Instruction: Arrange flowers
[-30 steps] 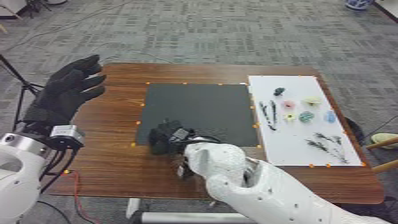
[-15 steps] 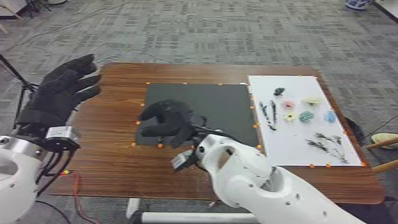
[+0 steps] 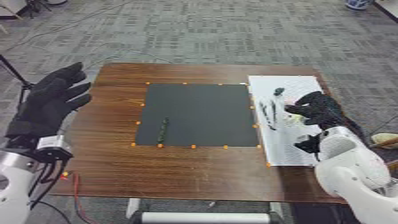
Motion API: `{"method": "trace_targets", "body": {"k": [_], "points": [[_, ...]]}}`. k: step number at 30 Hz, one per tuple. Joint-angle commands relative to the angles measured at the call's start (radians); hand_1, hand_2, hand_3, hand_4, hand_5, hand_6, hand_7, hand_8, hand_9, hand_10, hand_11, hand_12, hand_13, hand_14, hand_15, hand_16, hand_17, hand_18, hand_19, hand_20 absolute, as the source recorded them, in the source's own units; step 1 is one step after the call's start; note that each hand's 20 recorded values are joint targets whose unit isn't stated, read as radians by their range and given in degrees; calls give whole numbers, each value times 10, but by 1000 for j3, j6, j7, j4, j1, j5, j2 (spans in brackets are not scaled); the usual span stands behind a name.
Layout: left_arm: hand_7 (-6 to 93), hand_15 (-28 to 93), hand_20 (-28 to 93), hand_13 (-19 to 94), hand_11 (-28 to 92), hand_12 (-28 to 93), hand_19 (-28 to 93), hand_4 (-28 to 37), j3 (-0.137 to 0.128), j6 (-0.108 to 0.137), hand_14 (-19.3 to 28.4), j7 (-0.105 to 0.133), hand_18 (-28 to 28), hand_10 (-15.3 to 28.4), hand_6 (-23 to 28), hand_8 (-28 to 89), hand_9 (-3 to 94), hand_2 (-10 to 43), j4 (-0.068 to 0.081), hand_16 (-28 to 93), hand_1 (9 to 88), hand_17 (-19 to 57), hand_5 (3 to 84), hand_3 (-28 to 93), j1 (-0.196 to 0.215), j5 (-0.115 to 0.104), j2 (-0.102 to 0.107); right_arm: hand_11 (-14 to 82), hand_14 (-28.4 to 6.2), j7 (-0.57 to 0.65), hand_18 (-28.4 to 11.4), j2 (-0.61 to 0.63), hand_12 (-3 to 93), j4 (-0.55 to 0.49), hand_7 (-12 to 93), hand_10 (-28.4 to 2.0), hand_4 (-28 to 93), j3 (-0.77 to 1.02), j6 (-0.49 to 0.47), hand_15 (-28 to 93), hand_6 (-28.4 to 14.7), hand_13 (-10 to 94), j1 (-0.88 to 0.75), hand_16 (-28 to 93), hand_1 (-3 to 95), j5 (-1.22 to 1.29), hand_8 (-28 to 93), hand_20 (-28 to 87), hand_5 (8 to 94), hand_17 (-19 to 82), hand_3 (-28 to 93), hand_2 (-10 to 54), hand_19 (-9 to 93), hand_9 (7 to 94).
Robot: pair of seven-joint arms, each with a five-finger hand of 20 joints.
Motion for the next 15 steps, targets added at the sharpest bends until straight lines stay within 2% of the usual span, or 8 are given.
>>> {"method": "trace_targets", "body": {"k": [1, 3, 8, 15], "points": [[240, 439, 101, 83, 222, 193, 387, -272, 17, 3, 126, -8, 187, 93, 14, -114, 164, -60, 1, -55, 266, -103, 218, 676, -11, 6, -8, 585, -168, 91, -220, 35, 486, -17, 225, -141, -283, 146, -69, 795, -17, 431, -234, 451, 328, -192, -119, 512, 588, 140, 639, -95, 687, 523], [239, 439, 101, 83, 221, 193, 386, -272, 22, 3, 126, -11, 187, 93, 14, -113, 164, -60, 3, -55, 266, -103, 218, 676, -16, 5, -6, 588, -166, 103, -220, 33, 489, -19, 232, -139, -283, 182, -62, 793, -14, 429, -290, 450, 341, -190, -121, 511, 584, 138, 632, -95, 683, 519], [239, 439, 102, 83, 222, 196, 386, -272, 17, 6, 125, -13, 187, 93, 14, -113, 163, -59, 0, -55, 266, -102, 217, 676, -6, 7, -8, 585, -161, 133, -217, 18, 477, -15, 246, -134, -283, 249, -104, 787, -5, 438, -386, 435, 359, -203, -131, 507, 578, 137, 626, -95, 679, 528], [240, 440, 102, 82, 225, 196, 386, -271, 10, 5, 126, -15, 187, 93, 14, -113, 164, -59, -1, -55, 266, -102, 218, 677, 6, 5, -12, 591, -166, 159, -217, 8, 492, 3, 251, -134, -283, 278, -121, 789, -7, 427, -431, 446, 347, -199, -131, 506, 576, 132, 643, -95, 674, 516]]}}
